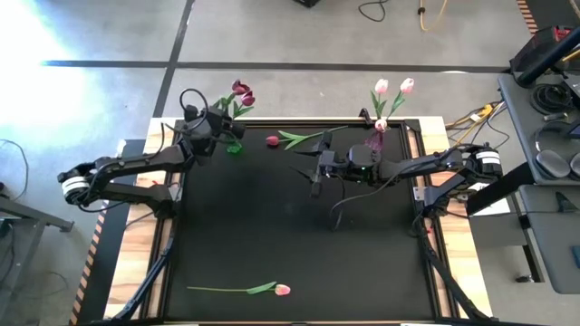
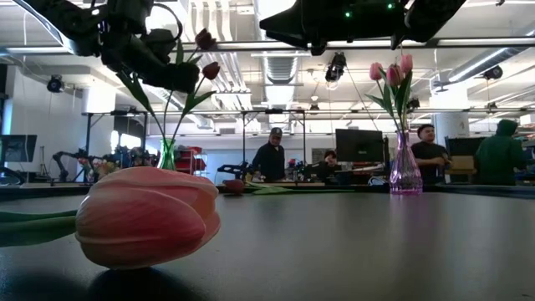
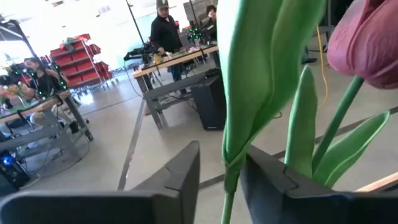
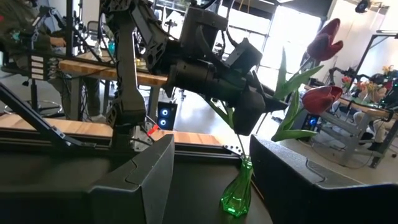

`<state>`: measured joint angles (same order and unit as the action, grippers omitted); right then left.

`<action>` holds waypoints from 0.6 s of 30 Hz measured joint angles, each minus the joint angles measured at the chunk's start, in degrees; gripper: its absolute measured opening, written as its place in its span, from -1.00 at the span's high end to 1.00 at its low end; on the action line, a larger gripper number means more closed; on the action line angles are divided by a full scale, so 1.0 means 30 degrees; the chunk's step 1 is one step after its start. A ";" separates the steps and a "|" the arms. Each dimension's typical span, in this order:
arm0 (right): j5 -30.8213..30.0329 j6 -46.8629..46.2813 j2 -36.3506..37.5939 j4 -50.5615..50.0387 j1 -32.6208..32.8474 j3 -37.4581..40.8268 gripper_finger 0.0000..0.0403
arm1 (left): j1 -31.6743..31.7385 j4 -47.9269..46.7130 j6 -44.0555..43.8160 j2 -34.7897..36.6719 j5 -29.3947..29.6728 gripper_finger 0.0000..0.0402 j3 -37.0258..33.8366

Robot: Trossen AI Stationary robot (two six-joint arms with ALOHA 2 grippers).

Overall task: Sort flowers into vase by color
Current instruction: Put the red flower into the green vase

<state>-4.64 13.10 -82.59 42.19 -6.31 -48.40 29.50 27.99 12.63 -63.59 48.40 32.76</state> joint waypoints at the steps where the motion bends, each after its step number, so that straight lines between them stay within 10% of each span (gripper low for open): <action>1: -0.0007 0.0007 0.0000 -0.0007 0.0000 0.0000 -0.01 | -0.0014 -0.0018 0.0089 0.0000 0.0007 0.49 0.0049; 10: 0.0000 0.0131 0.0000 -0.0101 0.0000 0.0000 -0.01 | -0.0017 -0.0114 0.0612 0.0188 -0.0055 0.20 0.0167; 18: 0.0000 0.0138 0.0000 -0.0124 0.0000 0.0000 -0.01 | -0.0017 -0.0348 -0.1089 0.0117 -0.0526 0.41 -0.0848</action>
<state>-4.64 13.52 -82.59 41.82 -6.31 -48.40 29.45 26.94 9.37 -63.24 46.82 30.22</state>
